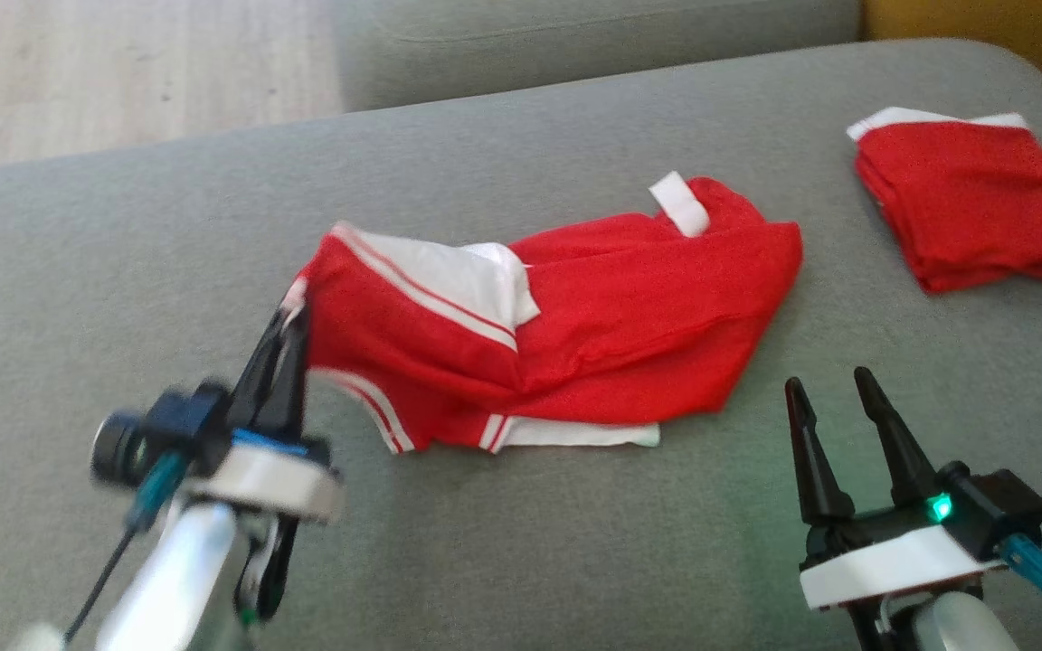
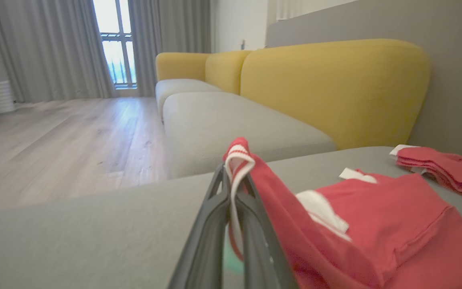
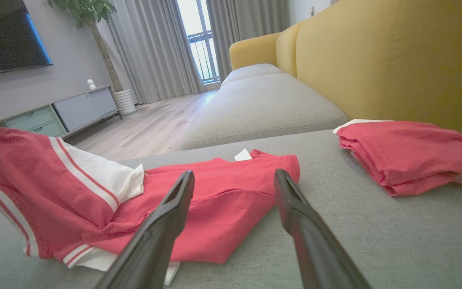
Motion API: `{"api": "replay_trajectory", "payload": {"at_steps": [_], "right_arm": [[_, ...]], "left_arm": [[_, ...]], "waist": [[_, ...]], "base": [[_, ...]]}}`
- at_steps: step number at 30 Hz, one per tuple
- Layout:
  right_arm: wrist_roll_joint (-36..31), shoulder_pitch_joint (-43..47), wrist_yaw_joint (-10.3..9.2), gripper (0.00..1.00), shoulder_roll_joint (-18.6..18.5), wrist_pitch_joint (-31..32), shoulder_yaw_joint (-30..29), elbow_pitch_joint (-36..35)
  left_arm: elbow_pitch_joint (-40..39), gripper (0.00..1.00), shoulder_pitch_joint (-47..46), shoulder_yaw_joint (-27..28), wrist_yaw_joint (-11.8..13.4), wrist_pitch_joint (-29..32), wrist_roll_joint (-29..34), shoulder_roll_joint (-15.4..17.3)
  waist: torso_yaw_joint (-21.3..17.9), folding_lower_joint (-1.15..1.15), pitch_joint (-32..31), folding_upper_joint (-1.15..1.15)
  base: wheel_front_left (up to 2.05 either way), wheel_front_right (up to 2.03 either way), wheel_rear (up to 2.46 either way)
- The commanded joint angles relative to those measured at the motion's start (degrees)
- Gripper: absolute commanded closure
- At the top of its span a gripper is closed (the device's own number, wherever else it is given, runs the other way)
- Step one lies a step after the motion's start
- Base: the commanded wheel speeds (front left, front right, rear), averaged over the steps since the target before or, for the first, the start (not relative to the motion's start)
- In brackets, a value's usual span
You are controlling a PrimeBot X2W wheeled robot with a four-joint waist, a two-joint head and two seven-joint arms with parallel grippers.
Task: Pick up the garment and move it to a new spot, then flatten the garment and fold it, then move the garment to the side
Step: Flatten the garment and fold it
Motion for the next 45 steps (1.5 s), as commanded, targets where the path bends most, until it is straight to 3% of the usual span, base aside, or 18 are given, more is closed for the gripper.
{"api": "replay_trajectory", "payload": {"at_steps": [1, 10, 11, 12, 13, 14, 15, 20, 23, 25, 29, 32, 36, 41, 45], "right_arm": [[-0.3, -0.5, -0.05, 0.0, -0.8, -0.6, 1.2, -1.9], [-0.4, -0.7, -0.05, 0.0, -1.2, -0.6, 1.4, -1.6], [-0.4, -0.6, -0.05, 0.0, -1.3, -0.6, 1.4, -1.6], [-0.4, -0.5, -0.05, 0.0, -1.3, -0.6, 1.3, -1.5], [-0.4, -0.4, -0.05, 0.0, -1.4, -0.6, 1.2, -1.5], [-0.4, -0.3, -0.05, 0.0, -1.5, -0.6, 1.2, -1.5], [-0.4, -0.2, -0.05, 0.0, -1.5, -0.6, 1.1, -1.5], [-0.6, -0.7, -0.05, 0.0, -1.9, -0.6, 1.0, -1.9], [-0.7, -1.4, -0.05, 0.0, -2.2, -0.6, 1.1, -2.2], [-0.8, -2.1, -0.05, 0.0, -2.5, -0.6, 1.5, -2.2], [-0.7, -4.0, -0.05, 0.0, -3.1, -0.6, 2.3, -2.4], [-0.7, -5.6, -0.05, 0.0, -3.3, -0.6, 3.0, -2.6], [-0.7, -6.6, -0.05, 0.0, -3.1, -0.6, 3.0, -2.8], [-0.5, -7.6, -0.05, 0.0, -2.8, -0.6, 3.0, -2.6], [-0.5, -8.3, -0.05, 0.0, -2.4, -0.6, 3.0, -2.6]], "left_arm": [[-2.7, 1.0, -1.8, 3.2, 0.6, -0.1, -0.6, 1.7], [-5.2, 1.0, 11.6, 7.1, 3.5, 0.2, -4.3, 1.0], [-5.0, 0.88, 12.5, 6.9, 3.5, 0.9, -4.8, 0.8], [-5.0, 0.65, 13.4, 6.6, 3.3, 1.8, -5.4, 0.7], [-5.1, 0.5, 14.1, 6.2, 3.1, 3.2, -6.0, 0.5], [-5.2, 0.03, 14.7, 5.7, 3.0, 4.8, -6.4, 0.6], [-5.5, 0.0, 15.1, 5.2, 3.0, 6.4, -6.6, 0.8], [-9.8, 0.0, 12.0, 5.2, 3.8, 10.2, -4.9, 4.0], [-12.4, 0.0, 6.2, 5.3, 3.1, 12.4, -3.0, 6.7], [-13.3, 0.0, 1.0, 4.1, 0.7, 14.9, -1.8, 8.4], [-10.7, 0.0, -10.5, -0.4, -6.9, 21.4, -0.5, 11.3], [-6.0, 0.0, -17.8, -3.7, -8.9, 25.9, -2.4, 12.0], [-1.5, 0.0, -23.5, -7.3, -9.3, 30.5, -5.8, 12.3], [2.4, 0.0, -29.3, -16.6, -9.3, 36.6, -12.4, 15.0], [4.3, 0.0, -32.2, -22.1, -9.3, 37.4, -15.2, 17.4]], "waist": [[1.3, 0.01, -0.4, 0.0], [2.9, 0.01, -0.5, 0.0], [2.9, 0.01, -0.5, 0.0], [3.0, 0.01, -0.5, 0.0], [3.0, 0.01, -0.4, 0.0], [3.1, 0.01, -0.4, 0.0], [3.2, 0.01, -0.3, 0.0], [3.3, 0.01, 1.2, 0.0], [3.5, 0.01, 2.6, 0.0], [3.4, 0.01, 3.7, 0.0], [2.4, 0.01, 6.4, 0.0], [1.2, 0.01, 8.5, 0.0], [0.1, 0.01, 10.2, 0.0], [-1.5, 0.01, 12.0, 0.0], [-2.6, 0.01, 13.0, 0.0]], "base": [[0.0, 0.0, 0.0], [0.0, 0.0, 0.0], [0.0, 0.0, 0.0], [0.0, 0.0, 0.0], [0.0, 0.0, 0.0], [0.0, 0.0, 0.0], [0.0, 0.0, 0.0], [0.0, 0.0, 0.0], [0.0, 0.0, 0.0], [0.0, 0.0, 0.0], [0.0, 0.0, 0.0], [0.0, 0.0, 0.0], [0.0, 0.0, 0.0], [0.0, 0.0, 0.0], [0.0, 0.0, 0.0]]}}
